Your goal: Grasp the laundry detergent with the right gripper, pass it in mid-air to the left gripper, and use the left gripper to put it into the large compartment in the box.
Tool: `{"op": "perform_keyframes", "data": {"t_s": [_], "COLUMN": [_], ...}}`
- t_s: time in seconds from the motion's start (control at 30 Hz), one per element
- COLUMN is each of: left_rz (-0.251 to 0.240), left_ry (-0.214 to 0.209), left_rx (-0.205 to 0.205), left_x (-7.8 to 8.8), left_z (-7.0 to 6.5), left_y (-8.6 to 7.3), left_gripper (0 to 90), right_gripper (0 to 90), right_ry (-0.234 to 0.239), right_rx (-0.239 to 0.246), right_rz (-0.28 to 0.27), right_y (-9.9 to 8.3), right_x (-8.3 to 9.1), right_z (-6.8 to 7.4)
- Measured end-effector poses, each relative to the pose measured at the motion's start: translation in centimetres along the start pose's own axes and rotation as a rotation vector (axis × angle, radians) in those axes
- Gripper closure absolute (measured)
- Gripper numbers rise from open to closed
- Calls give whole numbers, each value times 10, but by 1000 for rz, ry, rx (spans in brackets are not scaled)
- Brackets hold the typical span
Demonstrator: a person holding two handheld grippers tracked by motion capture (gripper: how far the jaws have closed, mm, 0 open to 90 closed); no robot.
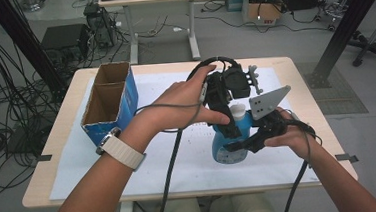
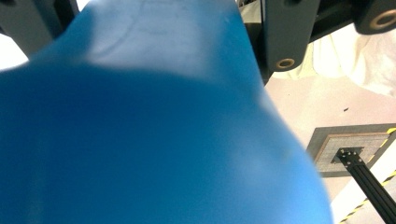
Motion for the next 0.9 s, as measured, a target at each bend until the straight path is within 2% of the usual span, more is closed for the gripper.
{"op": "perform_keyframes", "data": {"t_s": [0.27,0.37,0.53,0.57,0.6,0.63,0.8,0.87,0.9], "left_rz": [18,28,31,26,26,16,19,19,17], "left_ry": [-4,-22,-39,-48,-48,-50,-75,-79,-90], "left_rx": [1,-8,-10,-11,-11,5,-16,-9,-22], "left_x": [-8,-13,-20,-23,-23,-25,-32,-32,-33], "left_z": [0,0,0,-1,-1,-2,-4,-5,-5], "left_y": [1,1,1,2,2,4,5,5,6], "left_gripper": [77,82,111,116,118,118,161,178,194], "right_gripper": [435,435,435,435,435,435,435,435,435], "right_ry": [-19,-27,-16,-36,-36,-29,-29,-27,-26], "right_rx": [24,47,43,38,38,38,41,43,45], "right_rz": [14,7,14,18,18,17,19,19,22], "right_y": [0,1,0,0,0,0,-1,-1,-1], "right_x": [-1,-2,-2,-1,-1,-1,-1,-1,-1], "right_z": [-1,-2,1,0,0,1,3,3,4]}}
Point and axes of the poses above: each handheld gripper's, and its own axes: x roughly backward along the jaws, y roughly out of its top, z roughly to its left, the point moved 10 cm from there along -x, roughly forward along the jaws, and after that the axes turned 4 degrees about -x, right-handed, at the moved point
